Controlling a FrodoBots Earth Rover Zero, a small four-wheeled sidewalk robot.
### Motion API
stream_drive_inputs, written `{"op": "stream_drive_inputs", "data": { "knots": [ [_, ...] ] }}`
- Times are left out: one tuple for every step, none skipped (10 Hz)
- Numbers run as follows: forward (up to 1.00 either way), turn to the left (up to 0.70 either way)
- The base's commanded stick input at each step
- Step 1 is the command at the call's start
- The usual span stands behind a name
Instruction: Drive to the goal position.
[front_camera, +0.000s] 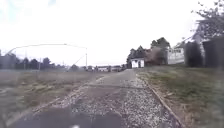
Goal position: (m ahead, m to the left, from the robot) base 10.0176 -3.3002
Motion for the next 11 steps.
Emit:
{"op": "stream_drive_inputs", "data": {
  "knots": [
    [0.6,0.0],
    [0.6,0.0],
    [0.6,0.0],
    [0.6,0.0],
    [0.6,0.0],
    [0.6,-0.03],
    [0.6,-0.06],
    [0.6,-0.08],
    [0.6,-0.11],
    [0.6,-0.14],
    [0.6,-0.15]
  ]
}}
